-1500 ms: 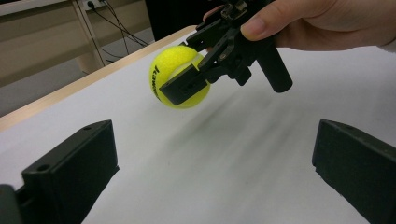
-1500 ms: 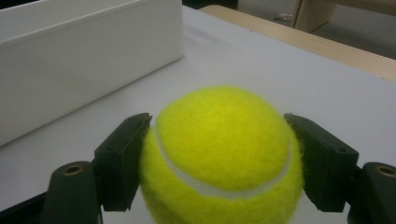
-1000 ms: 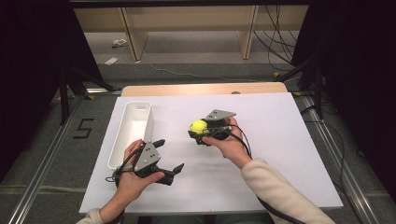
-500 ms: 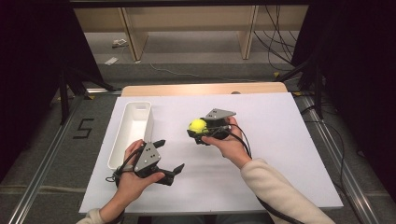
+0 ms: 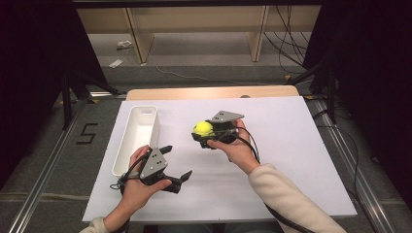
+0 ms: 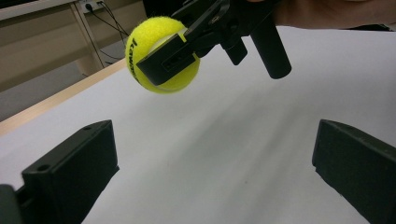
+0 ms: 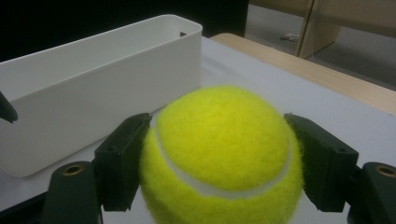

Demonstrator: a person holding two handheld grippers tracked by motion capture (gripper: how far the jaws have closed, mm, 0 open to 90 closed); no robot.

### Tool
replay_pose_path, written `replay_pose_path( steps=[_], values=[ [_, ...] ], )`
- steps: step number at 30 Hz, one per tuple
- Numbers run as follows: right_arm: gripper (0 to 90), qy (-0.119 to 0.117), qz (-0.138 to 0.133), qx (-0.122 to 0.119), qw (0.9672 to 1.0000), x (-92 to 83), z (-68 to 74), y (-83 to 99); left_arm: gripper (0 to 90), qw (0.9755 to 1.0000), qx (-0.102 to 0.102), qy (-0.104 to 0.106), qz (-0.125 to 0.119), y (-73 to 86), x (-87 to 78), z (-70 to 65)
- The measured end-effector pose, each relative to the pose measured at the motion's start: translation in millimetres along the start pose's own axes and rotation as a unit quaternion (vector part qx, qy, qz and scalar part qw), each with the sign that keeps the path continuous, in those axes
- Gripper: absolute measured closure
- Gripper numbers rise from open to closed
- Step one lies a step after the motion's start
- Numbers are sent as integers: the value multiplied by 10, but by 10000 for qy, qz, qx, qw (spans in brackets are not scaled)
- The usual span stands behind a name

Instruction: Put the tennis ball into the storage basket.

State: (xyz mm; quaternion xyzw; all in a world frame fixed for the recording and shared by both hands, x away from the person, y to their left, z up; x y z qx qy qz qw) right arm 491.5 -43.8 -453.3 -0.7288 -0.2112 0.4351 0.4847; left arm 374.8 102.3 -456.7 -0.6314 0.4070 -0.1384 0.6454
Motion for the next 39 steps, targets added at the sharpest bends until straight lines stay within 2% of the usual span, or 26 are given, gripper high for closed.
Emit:
replay_pose_path(
  steps=[39],
  values=[
    [267,-80,-48,-141,9999,68,61,-228,0,10000,-21,16,-10,-4,-2,-2]
  ],
)
Point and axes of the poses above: each handheld gripper's, and its own axes: x roughly forward along the jaws, y roughly out of its underside, z roughly to its left, the point moved 6 cm from there along x, roughly forward along the jaws, and after that the axes turned 14 degrees about -x, right-handed, at the moved point
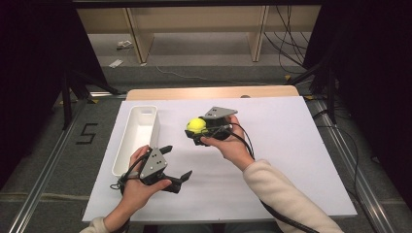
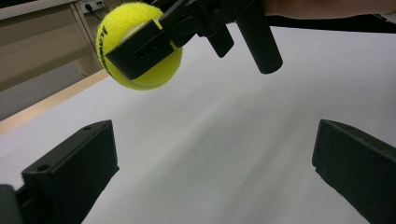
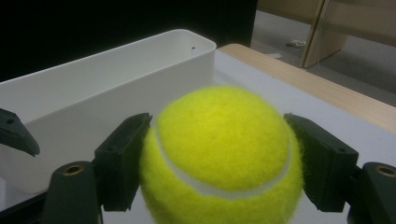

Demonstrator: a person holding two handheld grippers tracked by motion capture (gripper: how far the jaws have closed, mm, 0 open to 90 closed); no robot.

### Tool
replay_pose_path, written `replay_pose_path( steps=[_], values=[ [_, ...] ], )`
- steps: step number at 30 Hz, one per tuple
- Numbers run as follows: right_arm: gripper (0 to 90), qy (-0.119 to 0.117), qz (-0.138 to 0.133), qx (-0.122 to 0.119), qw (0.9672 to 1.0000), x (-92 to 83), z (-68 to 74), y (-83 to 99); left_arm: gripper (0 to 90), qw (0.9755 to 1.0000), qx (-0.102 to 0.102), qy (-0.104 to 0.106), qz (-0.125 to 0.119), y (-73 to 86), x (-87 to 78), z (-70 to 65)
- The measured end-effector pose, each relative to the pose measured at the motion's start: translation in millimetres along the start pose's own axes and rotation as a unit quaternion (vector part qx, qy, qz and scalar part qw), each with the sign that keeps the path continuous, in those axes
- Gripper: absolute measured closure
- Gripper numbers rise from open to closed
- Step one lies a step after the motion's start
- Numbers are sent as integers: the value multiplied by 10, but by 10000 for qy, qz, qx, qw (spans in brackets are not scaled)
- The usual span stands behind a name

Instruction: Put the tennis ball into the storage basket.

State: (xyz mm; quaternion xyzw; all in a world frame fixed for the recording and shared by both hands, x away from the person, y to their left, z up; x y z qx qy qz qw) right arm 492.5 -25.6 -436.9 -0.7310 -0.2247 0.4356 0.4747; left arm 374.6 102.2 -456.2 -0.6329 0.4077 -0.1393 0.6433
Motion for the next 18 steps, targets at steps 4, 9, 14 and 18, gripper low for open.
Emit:
replay_pose_path(
  steps=[4,9,14,18],
  values=[
    [267,6,-22,-9,10000,12,4,-28,0,10000,12,0,2,-1,0,-1],
    [267,5,-34,-7,10000,14,4,-64,0,10000,-43,65,23,7,2,-18],
    [267,8,-45,-28,10000,20,-1,-87,0,10000,-17,43,12,4,2,-11],
    [267,9,-47,-47,10000,33,3,-98,0,10000,-7,33,11,3,1,-8]
  ],
)
Point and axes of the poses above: each handheld gripper's, and its own axes: x roughly forward along the jaws, y roughly out of its underside, z roughly to its left, the point moved 6 cm from there along x, roughly forward along the jaws, and after that the axes turned 14 degrees about -x, right-handed, at the moved point
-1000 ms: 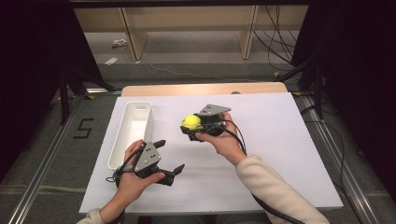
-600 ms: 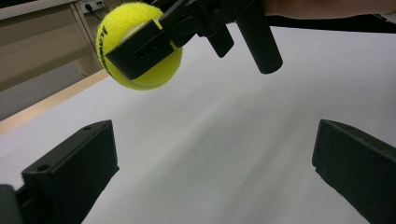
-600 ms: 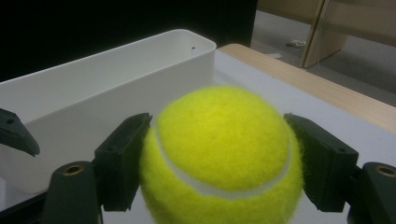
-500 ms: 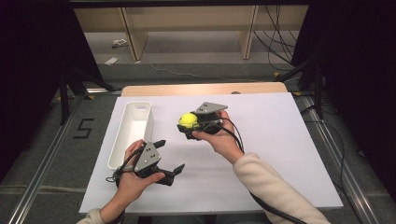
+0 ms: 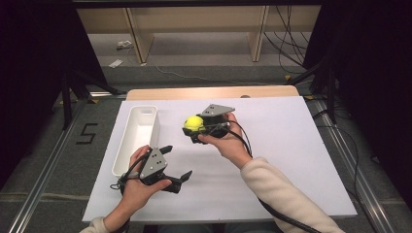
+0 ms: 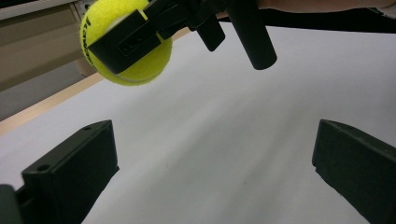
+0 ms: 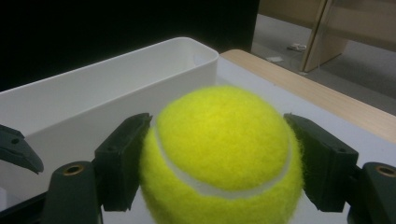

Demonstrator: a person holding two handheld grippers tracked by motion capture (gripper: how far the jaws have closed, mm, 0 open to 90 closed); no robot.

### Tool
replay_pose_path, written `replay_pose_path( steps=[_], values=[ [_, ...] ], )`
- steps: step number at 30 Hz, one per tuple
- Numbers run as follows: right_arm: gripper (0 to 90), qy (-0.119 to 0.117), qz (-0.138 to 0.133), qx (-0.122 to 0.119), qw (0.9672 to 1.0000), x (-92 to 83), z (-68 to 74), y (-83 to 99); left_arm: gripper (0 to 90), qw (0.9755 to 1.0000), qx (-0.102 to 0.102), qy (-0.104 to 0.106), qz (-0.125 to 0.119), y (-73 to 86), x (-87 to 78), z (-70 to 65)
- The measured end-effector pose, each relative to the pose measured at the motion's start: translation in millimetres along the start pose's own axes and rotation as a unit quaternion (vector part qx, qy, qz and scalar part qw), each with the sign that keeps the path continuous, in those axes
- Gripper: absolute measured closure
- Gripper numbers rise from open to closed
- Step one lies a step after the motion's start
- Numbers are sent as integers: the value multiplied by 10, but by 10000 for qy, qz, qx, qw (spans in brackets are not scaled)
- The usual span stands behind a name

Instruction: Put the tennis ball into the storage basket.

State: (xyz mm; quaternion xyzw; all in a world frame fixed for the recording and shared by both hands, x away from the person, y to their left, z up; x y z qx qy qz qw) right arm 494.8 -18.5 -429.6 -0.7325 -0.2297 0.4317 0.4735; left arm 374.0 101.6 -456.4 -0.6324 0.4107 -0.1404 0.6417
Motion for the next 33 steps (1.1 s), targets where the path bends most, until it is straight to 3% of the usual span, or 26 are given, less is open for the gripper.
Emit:
replay_pose_path(
  steps=[23,33],
  values=[
    [267,-17,-22,-35,10000,34,13,-81,0,9998,155,-118,-71,-21,0,35],
    [268,-27,-20,-76,10000,69,11,-115,0,9999,86,-101,-52,-12,0,27]
  ],
)
Point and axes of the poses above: each handheld gripper's, and its own axes: x roughly forward along the jaws, y roughly out of its underside, z roughly to its left, the point moved 6 cm from there along x, roughly forward along the jaws, and after that the axes turned 14 degrees about -x, right-handed, at the moved point
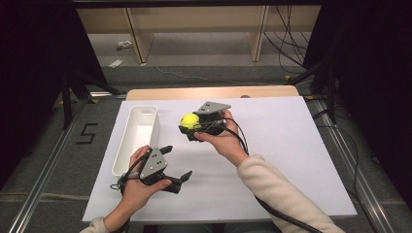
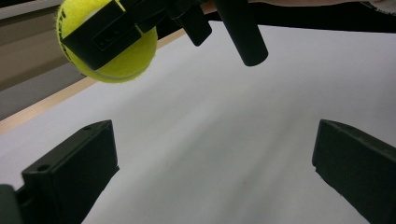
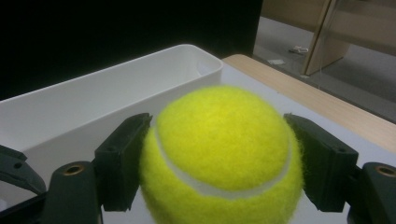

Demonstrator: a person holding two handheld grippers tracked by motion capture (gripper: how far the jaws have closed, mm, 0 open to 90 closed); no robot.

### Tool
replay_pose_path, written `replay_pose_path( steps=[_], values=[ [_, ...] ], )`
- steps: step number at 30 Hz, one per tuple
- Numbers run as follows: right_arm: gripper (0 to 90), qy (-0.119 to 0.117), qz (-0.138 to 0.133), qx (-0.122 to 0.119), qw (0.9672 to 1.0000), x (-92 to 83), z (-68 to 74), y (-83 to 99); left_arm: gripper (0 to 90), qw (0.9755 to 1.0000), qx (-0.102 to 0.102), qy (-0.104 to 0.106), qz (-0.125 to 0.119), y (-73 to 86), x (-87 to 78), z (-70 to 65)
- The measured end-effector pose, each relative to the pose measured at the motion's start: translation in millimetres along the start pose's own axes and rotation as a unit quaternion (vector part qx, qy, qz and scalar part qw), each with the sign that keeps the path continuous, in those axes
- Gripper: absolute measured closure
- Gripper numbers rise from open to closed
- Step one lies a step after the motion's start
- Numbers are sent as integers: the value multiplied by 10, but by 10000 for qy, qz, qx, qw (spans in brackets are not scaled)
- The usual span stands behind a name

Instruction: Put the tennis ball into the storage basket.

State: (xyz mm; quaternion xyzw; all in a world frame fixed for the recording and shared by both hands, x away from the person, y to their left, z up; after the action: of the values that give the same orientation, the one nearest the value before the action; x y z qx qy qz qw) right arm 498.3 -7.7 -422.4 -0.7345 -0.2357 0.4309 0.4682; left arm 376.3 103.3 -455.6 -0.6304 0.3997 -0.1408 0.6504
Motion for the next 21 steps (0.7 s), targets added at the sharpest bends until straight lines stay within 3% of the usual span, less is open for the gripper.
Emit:
replay_pose_path(
  steps=[21],
  values=[
    [268,-53,-40,-41,10000,53,27,-123,0,10000,-20,43,20,6,2,-11]
  ],
)
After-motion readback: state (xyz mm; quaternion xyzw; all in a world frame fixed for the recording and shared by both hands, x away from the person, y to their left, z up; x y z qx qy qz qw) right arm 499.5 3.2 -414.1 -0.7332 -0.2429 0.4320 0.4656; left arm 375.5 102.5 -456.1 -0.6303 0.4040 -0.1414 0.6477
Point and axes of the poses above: each handheld gripper's, and its own axes: x roughly forward along the jaws, y roughly out of its underside, z roughly to its left, the point moved 6 cm from there along x, roughly forward along the jaws, and after that the axes turned 14 degrees about -x, right-handed, at the moved point
